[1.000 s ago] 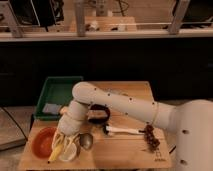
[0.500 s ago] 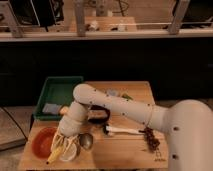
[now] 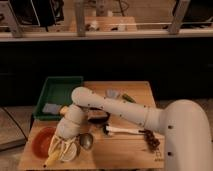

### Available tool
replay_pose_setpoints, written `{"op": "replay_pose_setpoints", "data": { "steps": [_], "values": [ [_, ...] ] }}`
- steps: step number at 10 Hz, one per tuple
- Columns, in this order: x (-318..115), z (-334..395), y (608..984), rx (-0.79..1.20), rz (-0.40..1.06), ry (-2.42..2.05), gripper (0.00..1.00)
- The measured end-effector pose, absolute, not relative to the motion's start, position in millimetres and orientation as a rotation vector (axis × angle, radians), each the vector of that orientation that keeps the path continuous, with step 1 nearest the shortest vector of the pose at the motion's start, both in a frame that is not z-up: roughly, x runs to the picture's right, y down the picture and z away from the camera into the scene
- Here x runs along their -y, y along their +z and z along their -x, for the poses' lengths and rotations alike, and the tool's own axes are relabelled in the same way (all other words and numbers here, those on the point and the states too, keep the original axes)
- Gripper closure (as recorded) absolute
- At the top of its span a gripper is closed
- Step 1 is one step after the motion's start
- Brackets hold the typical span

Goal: Place banana in paper cup

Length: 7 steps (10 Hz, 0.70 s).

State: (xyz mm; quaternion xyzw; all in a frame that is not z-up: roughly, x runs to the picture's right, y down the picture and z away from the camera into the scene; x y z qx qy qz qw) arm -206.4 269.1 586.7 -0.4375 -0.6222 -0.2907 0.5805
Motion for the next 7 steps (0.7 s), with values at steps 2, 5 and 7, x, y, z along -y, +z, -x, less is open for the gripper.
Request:
{"op": "replay_pose_setpoints", "data": {
  "steps": [2,5,7],
  "values": [
    [-271,206,588,1.467,1.028,-0.665,1.00],
    [-274,207,594,1.472,1.037,-0.643,1.00],
    [-275,206,599,1.463,1.044,-0.630,1.00]
  ]
}}
